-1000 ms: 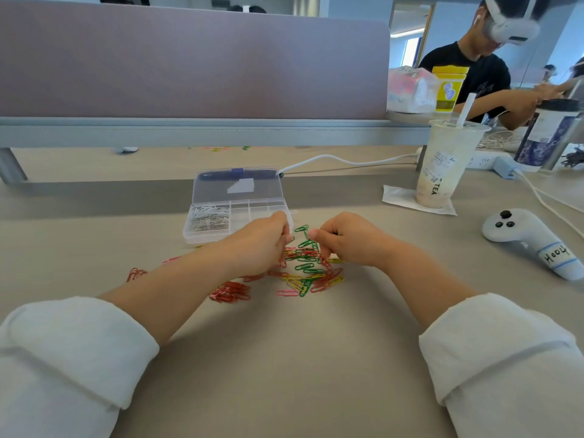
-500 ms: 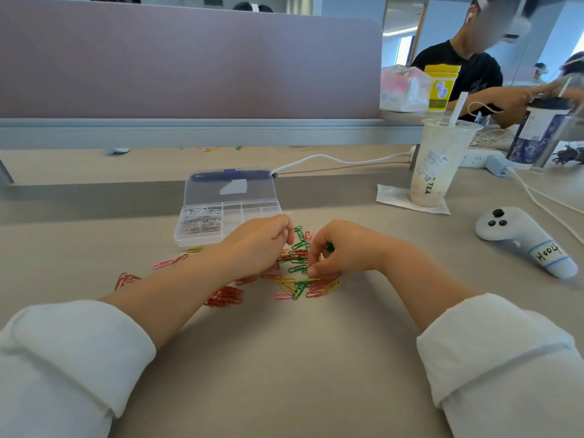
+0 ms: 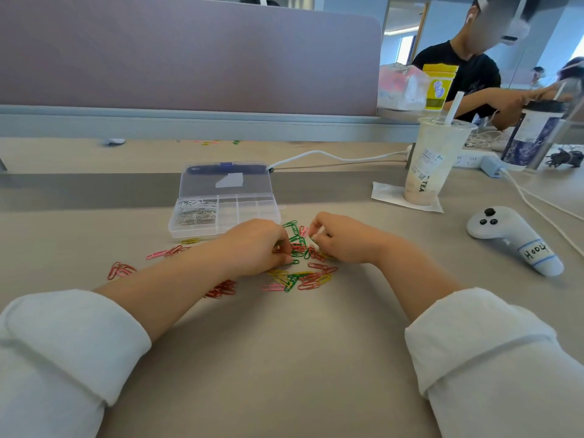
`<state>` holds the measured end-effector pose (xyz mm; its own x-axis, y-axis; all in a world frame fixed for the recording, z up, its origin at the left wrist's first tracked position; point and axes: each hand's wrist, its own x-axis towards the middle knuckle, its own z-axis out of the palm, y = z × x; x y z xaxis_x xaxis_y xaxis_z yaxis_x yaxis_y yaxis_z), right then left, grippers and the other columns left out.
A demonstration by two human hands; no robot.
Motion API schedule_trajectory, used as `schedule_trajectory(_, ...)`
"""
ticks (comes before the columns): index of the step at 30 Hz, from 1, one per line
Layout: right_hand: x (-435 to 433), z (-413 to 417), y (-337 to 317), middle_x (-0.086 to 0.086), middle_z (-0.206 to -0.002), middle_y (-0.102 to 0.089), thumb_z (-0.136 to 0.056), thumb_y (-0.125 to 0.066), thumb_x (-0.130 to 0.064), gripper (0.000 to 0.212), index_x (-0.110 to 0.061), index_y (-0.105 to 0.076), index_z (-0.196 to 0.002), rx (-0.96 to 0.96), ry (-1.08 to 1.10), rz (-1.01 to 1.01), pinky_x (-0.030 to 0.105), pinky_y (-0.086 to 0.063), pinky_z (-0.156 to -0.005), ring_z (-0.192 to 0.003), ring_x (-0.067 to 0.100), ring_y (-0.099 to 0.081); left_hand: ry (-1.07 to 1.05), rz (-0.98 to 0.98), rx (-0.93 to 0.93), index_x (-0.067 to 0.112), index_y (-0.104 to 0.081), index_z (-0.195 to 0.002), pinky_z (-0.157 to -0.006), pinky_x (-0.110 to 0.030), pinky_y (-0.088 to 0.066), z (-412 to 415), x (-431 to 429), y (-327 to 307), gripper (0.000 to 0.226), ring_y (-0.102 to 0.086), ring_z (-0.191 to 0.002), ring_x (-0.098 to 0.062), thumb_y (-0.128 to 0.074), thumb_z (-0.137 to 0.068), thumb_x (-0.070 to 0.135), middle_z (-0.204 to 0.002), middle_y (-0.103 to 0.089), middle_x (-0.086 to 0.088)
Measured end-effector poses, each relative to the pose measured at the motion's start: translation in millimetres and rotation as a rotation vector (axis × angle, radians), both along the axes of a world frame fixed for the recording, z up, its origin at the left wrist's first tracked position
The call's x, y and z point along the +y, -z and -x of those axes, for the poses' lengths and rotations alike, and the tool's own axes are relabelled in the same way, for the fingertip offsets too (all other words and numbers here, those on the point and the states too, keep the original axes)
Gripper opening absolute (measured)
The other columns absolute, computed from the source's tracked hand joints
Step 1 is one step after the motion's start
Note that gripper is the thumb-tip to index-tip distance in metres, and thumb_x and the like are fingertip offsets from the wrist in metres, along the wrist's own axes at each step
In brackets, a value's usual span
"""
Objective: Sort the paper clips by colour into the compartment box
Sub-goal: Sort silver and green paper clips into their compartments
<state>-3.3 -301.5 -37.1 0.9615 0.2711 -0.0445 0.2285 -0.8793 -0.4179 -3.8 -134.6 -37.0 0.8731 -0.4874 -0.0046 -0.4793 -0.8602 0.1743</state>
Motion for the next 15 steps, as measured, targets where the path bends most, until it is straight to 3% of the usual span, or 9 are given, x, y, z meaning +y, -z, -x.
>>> schedule_trajectory(2,0.7,-0.7,-0.6,-0.009,-0.069,-0.046,-0.096,-0.035,-0.010,0.024,-0.017,-0.056,-0.107,-0.001,-0.006,-0.059,0.013,-0.032,-0.055,-0.062,0.004,-0.042,-0.002,-0.018,0.023,0.016,-0.062,-0.109,-0.076,-0.024,-0.037,0.8,0.1,-0.2,0.026,-0.050,-0.094,-0.016,-0.055,-0.090,0.033,-0.109,-0.060,-0.003)
schedule_trajectory(6,2.1,-0.8,-0.8,-0.004,-0.058,-0.047,-0.098,-0.035,-0.007,0.033,-0.020,-0.055,-0.075,0.011,-0.012,-0.176,0.017,-0.036,-0.053,-0.052,0.008,-0.041,-0.002,-0.034,0.045,0.017,-0.060,-0.110,-0.076,-0.024,-0.037,1.3,-0.3,-0.1,0.025,-0.049,-0.093,-0.016,-0.053,-0.091,0.032,-0.110,-0.059,-0.003)
schedule_trajectory(10,1.9,0.3,-2.1,-0.004,-0.062,-0.043,-0.098,-0.042,-0.018,0.027,-0.017,-0.057,-0.076,-0.027,-0.020,-0.150,0.014,-0.032,-0.051,-0.056,0.010,-0.039,0.002,-0.021,0.024,0.017,-0.060,-0.111,-0.074,-0.023,-0.035,2.0,-1.5,-0.8,0.026,-0.049,-0.092,-0.016,-0.052,-0.092,0.033,-0.107,-0.059,-0.003)
schedule_trajectory(13,-0.7,1.3,-2.0,-0.003,-0.061,-0.047,-0.088,-0.062,-0.029,0.020,-0.010,-0.066,-0.080,-0.061,-0.051,-0.143,0.012,-0.030,-0.049,-0.055,0.006,-0.040,0.000,-0.020,0.031,0.017,-0.059,-0.109,-0.072,-0.025,-0.035,2.5,-2.2,0.4,0.030,-0.044,-0.085,-0.014,-0.051,-0.092,0.039,-0.103,-0.059,-0.003)
schedule_trajectory(15,-3.2,2.3,-2.2,-0.006,-0.056,-0.042,-0.079,-0.073,-0.024,0.009,-0.016,-0.070,-0.083,-0.058,-0.058,-0.152,0.010,-0.031,-0.046,-0.047,0.003,-0.040,0.002,-0.031,0.046,0.017,-0.059,-0.109,-0.074,-0.024,-0.035,2.0,-2.3,1.4,0.030,-0.044,-0.086,-0.013,-0.053,-0.090,0.039,-0.101,-0.057,-0.002)
